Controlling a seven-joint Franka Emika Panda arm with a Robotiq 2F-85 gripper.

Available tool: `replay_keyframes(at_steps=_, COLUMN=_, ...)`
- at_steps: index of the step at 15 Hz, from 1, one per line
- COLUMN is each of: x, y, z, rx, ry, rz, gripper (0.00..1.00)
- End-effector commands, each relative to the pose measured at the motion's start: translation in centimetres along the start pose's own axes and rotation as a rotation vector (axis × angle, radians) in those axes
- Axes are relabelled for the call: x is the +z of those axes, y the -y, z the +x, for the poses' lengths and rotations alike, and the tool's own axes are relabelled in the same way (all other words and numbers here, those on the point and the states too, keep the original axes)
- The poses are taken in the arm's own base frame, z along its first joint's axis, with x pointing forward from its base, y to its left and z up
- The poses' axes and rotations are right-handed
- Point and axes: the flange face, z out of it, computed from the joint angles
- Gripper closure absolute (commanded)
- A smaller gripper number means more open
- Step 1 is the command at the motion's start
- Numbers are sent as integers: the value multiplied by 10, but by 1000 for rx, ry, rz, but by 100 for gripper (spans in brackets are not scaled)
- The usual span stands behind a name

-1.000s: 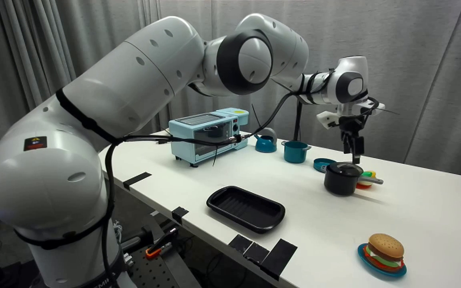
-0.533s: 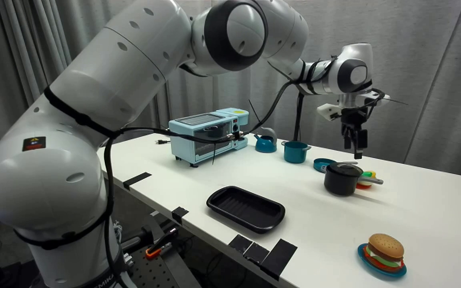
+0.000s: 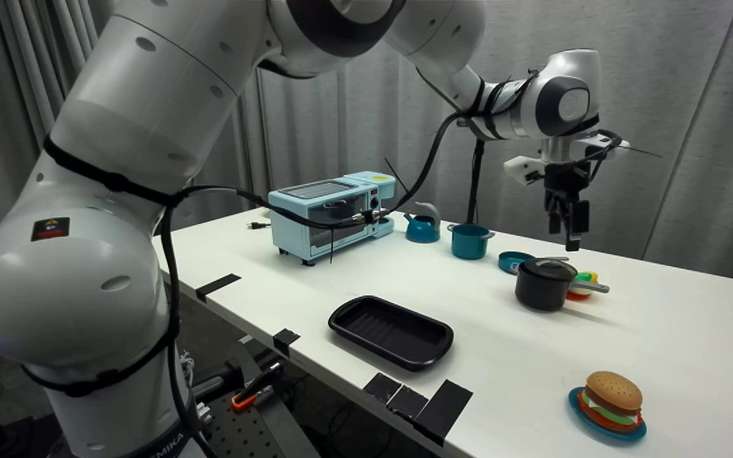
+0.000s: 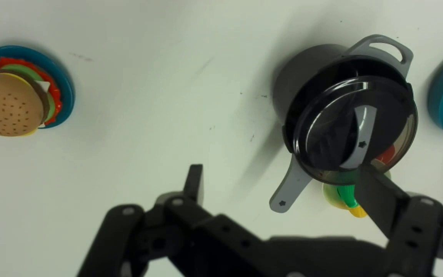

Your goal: Put the black lid on top of the black pot

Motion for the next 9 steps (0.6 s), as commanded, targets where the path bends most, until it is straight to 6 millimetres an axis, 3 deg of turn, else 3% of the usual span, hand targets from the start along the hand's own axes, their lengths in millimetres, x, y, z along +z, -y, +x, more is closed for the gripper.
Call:
replay_keyframes(at_steps=1, x=-2, y=-2, z=-1, rx=1, ry=2, rz=0, gripper=0)
replay_keyframes(at_steps=9, x=-1, y=-4, z=-2, rx=1, ry=4, rz=-1, gripper=0)
